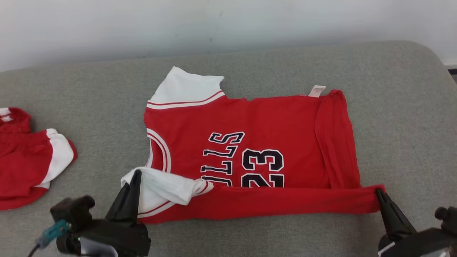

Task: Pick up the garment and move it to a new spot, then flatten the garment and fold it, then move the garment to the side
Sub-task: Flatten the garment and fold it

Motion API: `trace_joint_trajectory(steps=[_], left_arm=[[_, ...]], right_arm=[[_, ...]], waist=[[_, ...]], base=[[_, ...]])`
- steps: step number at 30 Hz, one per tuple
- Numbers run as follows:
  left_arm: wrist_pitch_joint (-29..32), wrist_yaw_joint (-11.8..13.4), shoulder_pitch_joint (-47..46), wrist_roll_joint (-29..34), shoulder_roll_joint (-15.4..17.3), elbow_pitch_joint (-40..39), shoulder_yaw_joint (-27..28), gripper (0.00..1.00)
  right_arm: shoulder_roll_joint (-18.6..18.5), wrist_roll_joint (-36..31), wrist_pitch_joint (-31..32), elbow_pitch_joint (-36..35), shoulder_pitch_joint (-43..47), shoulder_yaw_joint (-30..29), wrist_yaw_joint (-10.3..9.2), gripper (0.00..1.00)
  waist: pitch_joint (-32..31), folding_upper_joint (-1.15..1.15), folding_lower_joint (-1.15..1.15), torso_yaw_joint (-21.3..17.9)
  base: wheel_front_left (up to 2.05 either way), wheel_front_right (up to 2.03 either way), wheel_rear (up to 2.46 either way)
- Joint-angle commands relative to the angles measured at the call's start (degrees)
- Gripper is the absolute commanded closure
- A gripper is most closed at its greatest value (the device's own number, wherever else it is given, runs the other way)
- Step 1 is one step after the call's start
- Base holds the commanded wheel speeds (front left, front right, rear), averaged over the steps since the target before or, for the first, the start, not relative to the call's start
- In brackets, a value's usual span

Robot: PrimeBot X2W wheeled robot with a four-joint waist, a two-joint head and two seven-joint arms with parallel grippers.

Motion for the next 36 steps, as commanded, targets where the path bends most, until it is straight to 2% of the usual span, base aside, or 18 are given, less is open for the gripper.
trace_joint_trajectory(steps=[1,6,7,8,9,10,15,20,27,36], left_arm=[[0.4,-0.6,-2.3,0.7,0.5,2.2,-0.2,1.00],[-0.5,-2.8,-9.1,1.7,0.2,12.3,-1.4,1.00],[-1.0,-2.9,-10.2,2.0,0.0,14.0,-1.7,1.00],[-1.5,-3.2,-11.1,2.5,0.1,15.9,-2.1,0.64],[-2.2,-3.4,-11.9,3.3,0.2,17.4,-2.6,0.25],[-2.7,-3.6,-12.5,3.8,0.0,18.7,-2.9,0.00],[-5.3,-4.5,-13.5,4.6,-0.5,22.2,-2.7,0.00],[-6.1,-5.0,-9.7,4.9,-0.1,22.1,-2.2,0.00],[-6.3,-4.4,-4.0,5.5,0.3,21.4,-3.1,0.00],[-5.1,-4.2,-5.8,5.6,-0.5,26.5,-4.3,0.00]], right_arm=[[0.6,0.3,0.0,1.3,-1.8,0.1,-0.16,1.00],[1.5,-1.9,-1.1,7.2,-7.8,1.4,-0.16,1.00],[1.5,-2.1,-1.6,8.2,-8.7,1.6,-0.16,0.95],[1.6,-2.3,-2.1,9.1,-9.4,2.0,-0.16,0.50],[1.8,-2.1,-2.5,10.0,-9.9,2.2,-0.16,0.00],[1.8,-1.7,-2.9,10.7,-10.1,2.4,-0.16,0.00],[0.0,-2.5,-5.2,12.5,-9.1,3.8,-0.16,0.00],[-1.7,-3.4,-6.4,11.7,-5.8,4.3,-0.16,0.00],[-1.7,-4.8,-5.9,12.0,-4.1,4.3,-0.16,0.00],[-0.1,-8.8,-4.2,18.4,-8.2,6.8,-0.16,0.00]], waist=[[1.7,0.00,-0.01,-1.4],[3.1,0.00,-0.01,-2.1],[3.2,0.00,-0.01,-2.1],[3.2,0.00,-0.01,-2.0],[3.1,0.00,-0.01,-2.0],[2.9,0.00,-0.01,-1.8],[1.7,0.00,-0.01,-0.5],[0.8,0.00,-0.01,0.8],[1.6,0.00,-0.01,0.8],[2.6,0.00,-0.01,0.6]], base=[[0.00,0.00,0.00],[0.00,0.00,0.00],[0.00,0.00,0.00],[0.00,0.00,0.00],[0.00,0.00,0.00],[0.00,0.00,0.00],[0.00,0.00,0.00],[0.00,0.00,0.00],[0.00,0.00,0.00],[0.00,0.00,0.00]])
